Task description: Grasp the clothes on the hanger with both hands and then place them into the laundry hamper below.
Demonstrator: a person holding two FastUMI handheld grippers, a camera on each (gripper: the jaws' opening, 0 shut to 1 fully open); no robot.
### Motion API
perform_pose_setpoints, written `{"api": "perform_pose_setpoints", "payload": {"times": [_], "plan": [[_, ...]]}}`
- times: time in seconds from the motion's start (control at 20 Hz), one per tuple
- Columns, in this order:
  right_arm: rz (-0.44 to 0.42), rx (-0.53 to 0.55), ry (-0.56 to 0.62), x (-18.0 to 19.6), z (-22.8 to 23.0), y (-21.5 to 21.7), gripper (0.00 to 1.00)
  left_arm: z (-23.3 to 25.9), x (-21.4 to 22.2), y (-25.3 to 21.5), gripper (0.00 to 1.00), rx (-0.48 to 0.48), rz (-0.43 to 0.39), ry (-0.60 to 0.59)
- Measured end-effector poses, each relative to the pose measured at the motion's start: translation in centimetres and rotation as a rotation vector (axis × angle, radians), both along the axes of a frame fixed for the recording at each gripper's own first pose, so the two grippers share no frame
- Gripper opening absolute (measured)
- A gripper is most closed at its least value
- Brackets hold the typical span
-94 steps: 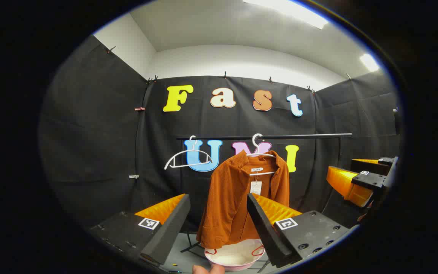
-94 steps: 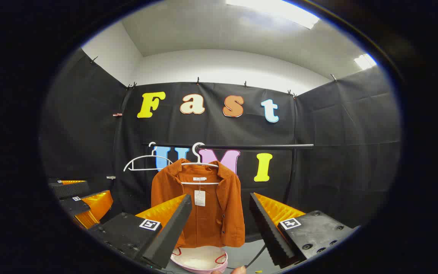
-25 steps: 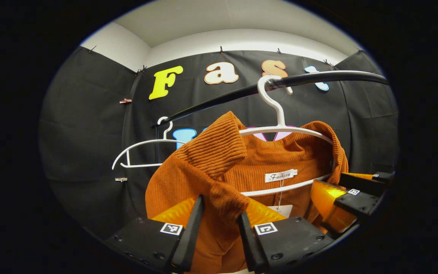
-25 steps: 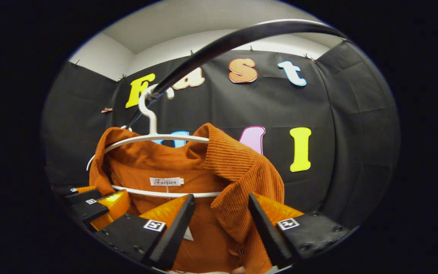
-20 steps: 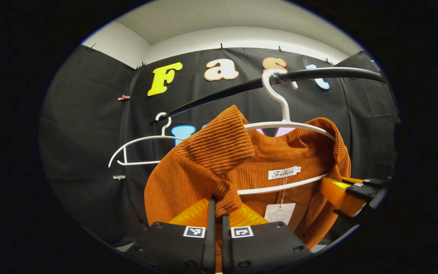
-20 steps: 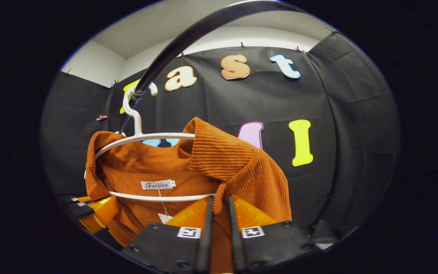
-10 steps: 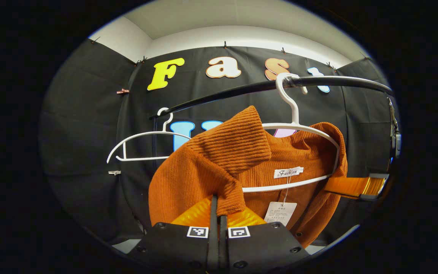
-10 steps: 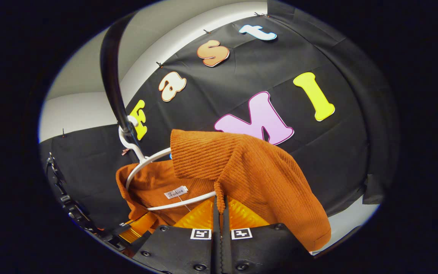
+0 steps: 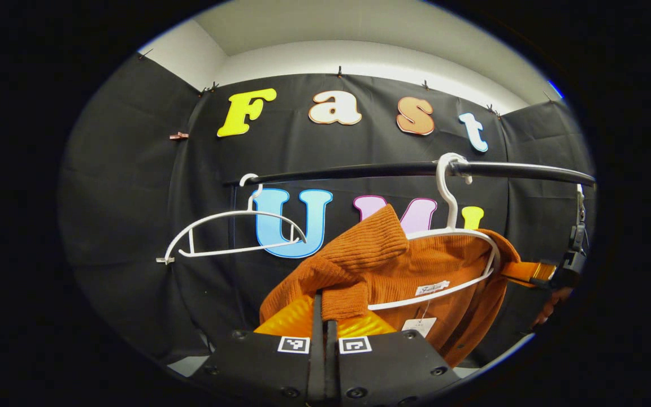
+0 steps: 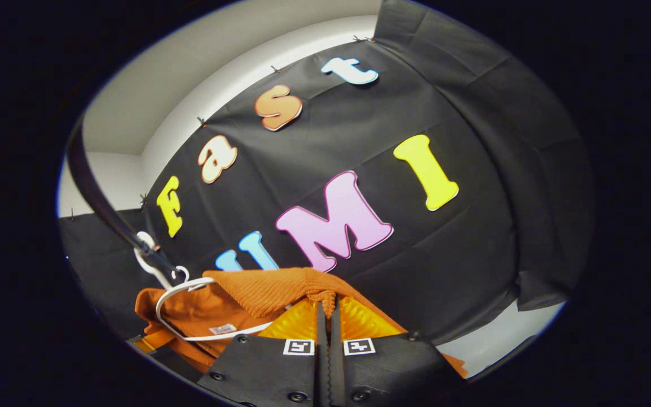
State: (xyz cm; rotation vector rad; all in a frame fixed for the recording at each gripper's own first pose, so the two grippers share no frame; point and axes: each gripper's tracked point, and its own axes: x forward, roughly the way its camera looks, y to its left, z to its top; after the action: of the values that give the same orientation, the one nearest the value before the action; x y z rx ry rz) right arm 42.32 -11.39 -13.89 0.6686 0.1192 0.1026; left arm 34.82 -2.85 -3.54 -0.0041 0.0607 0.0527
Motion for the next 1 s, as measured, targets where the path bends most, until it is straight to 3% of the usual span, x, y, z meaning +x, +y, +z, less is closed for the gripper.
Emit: {"api": "perform_pose_setpoints", "payload": {"times": [0.15, 0.2, 0.3, 0.65, 1.0], "plan": [[-0.089, -0.036, 0.002, 1.7, 0.0, -2.8, 0.04, 1.2, 0.5, 0.7, 0.02, 0.026, 0.005, -0.003], [-0.102, -0.036, 0.013, 2.4, -0.5, -3.4, 0.09, 1.2, 0.8, 0.9, 0.05, 0.026, 0.005, 0.0], [-0.104, -0.031, 0.044, 2.5, -2.3, -3.4, 0.04, 0.4, 0.9, 1.1, 0.05, 0.024, 0.003, 0.017], [0.004, 0.002, 0.167, -1.1, -9.3, 1.1, 0.04, -4.8, -0.5, 5.2, 0.05, -0.021, 0.064, 0.116], [0.152, 0.017, 0.182, -5.4, -9.4, 7.5, 0.04, -11.1, -3.4, 7.0, 0.05, -0.02, 0.089, 0.208]]}}
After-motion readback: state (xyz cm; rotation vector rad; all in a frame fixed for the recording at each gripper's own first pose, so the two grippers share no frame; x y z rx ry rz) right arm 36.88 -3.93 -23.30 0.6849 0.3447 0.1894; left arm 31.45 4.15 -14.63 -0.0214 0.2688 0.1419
